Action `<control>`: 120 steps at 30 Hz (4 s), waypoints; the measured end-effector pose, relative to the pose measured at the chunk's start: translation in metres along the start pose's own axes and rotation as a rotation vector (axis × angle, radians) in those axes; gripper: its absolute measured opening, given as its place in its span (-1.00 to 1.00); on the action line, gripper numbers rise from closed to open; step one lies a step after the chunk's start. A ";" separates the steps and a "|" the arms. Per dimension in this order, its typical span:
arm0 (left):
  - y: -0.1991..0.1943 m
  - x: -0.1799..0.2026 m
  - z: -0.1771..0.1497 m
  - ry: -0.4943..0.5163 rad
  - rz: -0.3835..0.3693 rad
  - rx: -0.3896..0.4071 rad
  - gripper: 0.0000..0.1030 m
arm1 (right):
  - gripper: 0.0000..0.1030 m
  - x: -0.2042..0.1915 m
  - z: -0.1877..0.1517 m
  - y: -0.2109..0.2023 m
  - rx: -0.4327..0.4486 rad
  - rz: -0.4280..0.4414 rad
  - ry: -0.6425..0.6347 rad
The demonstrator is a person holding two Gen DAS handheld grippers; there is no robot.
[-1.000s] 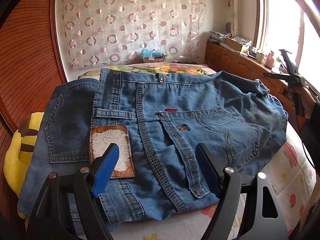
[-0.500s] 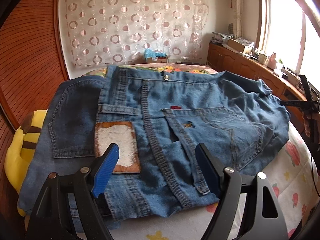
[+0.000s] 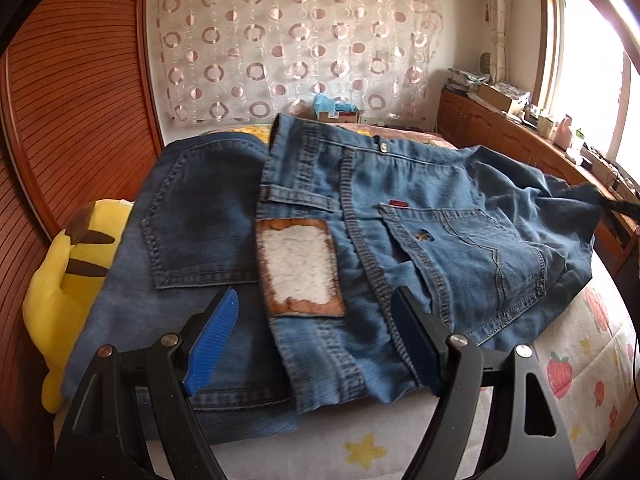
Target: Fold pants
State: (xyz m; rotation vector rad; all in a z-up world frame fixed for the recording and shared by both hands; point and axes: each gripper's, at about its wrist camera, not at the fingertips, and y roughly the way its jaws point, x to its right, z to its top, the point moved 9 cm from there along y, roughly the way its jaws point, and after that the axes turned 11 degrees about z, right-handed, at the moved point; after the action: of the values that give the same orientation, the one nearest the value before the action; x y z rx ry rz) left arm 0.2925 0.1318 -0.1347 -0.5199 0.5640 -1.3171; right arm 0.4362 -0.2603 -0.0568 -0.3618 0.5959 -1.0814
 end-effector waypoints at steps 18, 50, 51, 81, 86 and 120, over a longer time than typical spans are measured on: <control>0.004 -0.002 -0.016 0.008 0.008 -0.026 0.17 | 0.14 0.051 -0.044 0.048 -0.119 -0.073 0.232; -0.001 0.014 -0.040 0.075 -0.023 -0.048 -0.63 | -0.80 0.010 -0.019 0.046 -0.007 0.019 0.046; -0.004 0.014 -0.038 0.076 -0.009 -0.033 -0.85 | -0.81 0.009 -0.018 0.044 -0.002 0.018 0.043; -0.164 -0.013 0.014 0.003 -0.040 0.217 -0.94 | -0.86 -0.031 -0.074 -0.090 0.155 0.010 -0.088; -0.184 -0.034 0.003 -0.017 -0.025 0.222 -0.94 | -0.86 -0.038 -0.112 -0.133 0.145 0.050 -0.085; -0.158 -0.052 -0.109 -0.037 0.003 0.003 -0.59 | -0.85 -0.009 -0.236 -0.132 -0.015 0.034 0.085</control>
State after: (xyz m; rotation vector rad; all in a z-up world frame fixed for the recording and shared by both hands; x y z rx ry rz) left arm 0.0959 0.1509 -0.1106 -0.5398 0.5314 -1.3028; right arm 0.1941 -0.3068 -0.1679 -0.3186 0.6841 -1.0640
